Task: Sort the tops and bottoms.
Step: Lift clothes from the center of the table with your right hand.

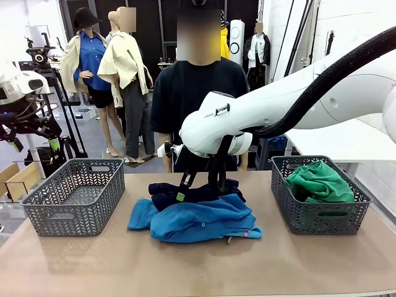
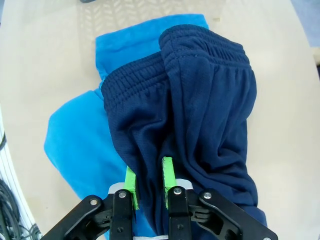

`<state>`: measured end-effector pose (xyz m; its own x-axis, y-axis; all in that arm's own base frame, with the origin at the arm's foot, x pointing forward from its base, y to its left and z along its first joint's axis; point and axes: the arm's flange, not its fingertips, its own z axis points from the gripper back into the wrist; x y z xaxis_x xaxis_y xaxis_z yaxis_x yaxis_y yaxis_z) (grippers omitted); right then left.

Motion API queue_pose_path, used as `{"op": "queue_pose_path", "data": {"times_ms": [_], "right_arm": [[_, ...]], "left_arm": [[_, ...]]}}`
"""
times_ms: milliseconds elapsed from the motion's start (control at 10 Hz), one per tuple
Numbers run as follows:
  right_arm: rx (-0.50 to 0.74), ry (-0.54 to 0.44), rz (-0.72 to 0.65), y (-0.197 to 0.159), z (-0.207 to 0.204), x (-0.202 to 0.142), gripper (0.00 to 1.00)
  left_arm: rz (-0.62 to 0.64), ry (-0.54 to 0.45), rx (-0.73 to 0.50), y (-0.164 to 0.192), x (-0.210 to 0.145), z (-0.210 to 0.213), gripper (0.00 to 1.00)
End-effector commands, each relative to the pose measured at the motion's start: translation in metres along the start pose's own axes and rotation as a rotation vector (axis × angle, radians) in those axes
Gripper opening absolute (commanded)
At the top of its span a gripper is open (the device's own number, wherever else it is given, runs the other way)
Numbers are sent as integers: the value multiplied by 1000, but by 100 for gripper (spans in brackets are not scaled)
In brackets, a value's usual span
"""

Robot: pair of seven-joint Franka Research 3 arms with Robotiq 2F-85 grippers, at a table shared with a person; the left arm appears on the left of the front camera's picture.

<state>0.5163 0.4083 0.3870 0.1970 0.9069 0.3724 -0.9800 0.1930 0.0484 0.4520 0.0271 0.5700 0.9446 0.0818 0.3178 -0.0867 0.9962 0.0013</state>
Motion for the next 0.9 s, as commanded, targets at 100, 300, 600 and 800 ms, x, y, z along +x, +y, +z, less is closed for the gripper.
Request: {"op": "queue_pose_path", "data": {"times_ms": [100, 300, 600, 800], "right_arm": [[-11, -27, -11, 3, 4, -1, 26], [-15, -25, -2, 3, 5, -1, 0], [-7, -12, 5, 2, 6, -1, 0], [-49, -24, -8, -4, 31, -6, 0]], "left_arm": [[-4, 6, 20, 2, 0, 2, 100], [-4, 6, 20, 2, 0, 2, 100], [-4, 6, 20, 2, 0, 2, 100], [-4, 6, 20, 2, 0, 2, 100]]}}
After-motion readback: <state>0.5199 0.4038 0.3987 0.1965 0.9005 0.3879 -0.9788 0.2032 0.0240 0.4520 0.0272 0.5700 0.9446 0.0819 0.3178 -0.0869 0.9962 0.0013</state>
